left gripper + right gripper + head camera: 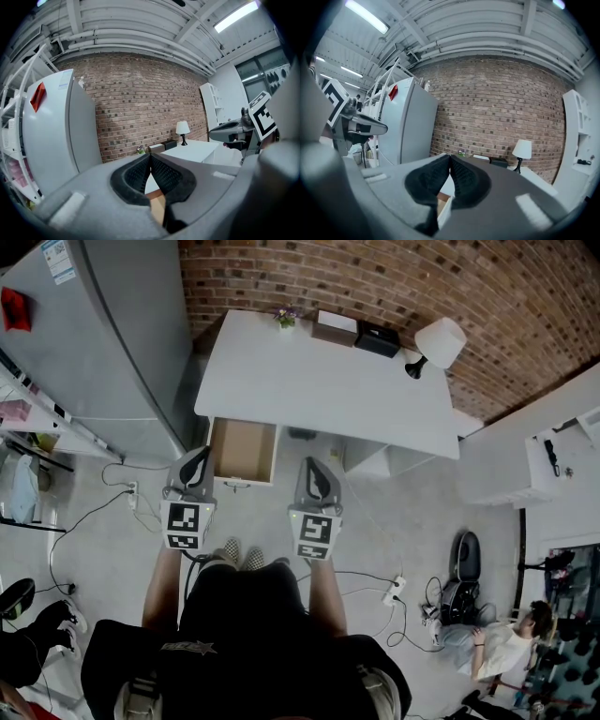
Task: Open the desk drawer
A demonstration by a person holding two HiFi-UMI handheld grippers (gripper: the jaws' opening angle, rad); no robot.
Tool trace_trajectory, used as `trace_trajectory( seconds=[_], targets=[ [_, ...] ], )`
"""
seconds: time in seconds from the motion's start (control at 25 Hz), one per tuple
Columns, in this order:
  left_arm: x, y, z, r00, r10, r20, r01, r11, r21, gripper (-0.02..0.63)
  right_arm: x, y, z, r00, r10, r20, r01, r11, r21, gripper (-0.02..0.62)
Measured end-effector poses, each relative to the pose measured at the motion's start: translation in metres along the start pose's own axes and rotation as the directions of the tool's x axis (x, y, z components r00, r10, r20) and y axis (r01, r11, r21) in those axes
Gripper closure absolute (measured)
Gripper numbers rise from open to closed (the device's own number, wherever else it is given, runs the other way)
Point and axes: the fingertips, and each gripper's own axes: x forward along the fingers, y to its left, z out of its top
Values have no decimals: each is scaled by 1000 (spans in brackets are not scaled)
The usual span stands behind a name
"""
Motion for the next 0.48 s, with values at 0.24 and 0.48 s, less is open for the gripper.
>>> trace_trajectory(
  seconds=[0.24,0.48],
  targets=[
    [-1,0,0,1000,-6,3,6,1000,1,595,-2,2,-1,1000,1,0,-1,1000,6,589],
    [-2,-3,-1,1000,-12,1,12,1000,-7,595,-4,2,-2,1000,1,-3,-1,1000,7,589]
  ],
)
